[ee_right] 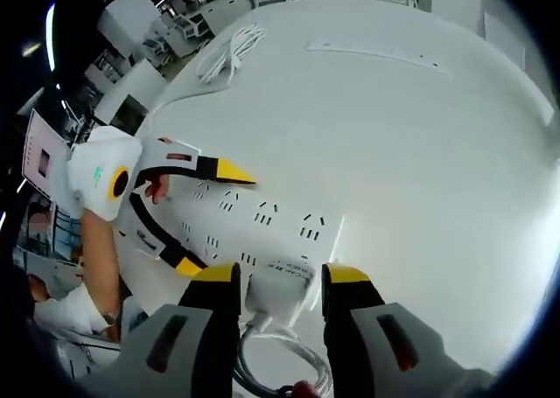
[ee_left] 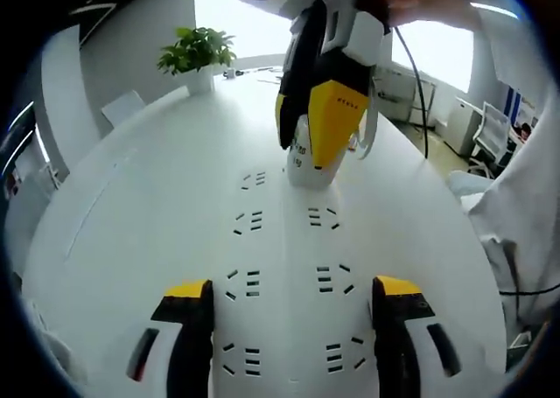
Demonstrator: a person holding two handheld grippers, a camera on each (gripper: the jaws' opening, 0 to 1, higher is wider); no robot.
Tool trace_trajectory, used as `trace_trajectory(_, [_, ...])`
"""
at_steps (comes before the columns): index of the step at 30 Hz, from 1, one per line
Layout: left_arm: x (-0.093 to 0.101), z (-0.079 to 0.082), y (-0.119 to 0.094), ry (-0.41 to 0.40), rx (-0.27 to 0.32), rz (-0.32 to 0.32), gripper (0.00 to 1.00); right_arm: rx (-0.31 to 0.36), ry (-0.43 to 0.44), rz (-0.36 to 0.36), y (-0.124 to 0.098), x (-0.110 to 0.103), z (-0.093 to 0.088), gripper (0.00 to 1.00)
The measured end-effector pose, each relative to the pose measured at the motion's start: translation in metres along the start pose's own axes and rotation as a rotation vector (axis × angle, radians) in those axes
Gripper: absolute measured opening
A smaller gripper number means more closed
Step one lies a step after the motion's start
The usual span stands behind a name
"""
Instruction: Straighten the power strip on the desk, plug the charger into it
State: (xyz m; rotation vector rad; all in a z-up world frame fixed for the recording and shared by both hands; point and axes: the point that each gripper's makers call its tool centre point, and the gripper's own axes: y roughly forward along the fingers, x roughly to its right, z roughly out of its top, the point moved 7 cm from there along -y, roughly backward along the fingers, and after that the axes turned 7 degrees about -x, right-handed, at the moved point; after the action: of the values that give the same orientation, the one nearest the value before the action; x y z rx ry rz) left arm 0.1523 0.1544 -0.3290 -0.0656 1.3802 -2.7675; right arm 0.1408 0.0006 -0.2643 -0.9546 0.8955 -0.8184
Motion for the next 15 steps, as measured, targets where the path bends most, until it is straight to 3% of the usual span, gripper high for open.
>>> trace_trajectory(7, [-0.001,0.001,0.007,-0.035,0.061,-0.003,0.79,0.061,-0.012,0.041,-0.004,0.004,-0.001,0.38])
trace_trajectory(15, [0.001,0.001,0.004,-0.042,0.057,0.004,0.8,0.09,-0.043,0.045,-0.005,0.011,0.003,0.38])
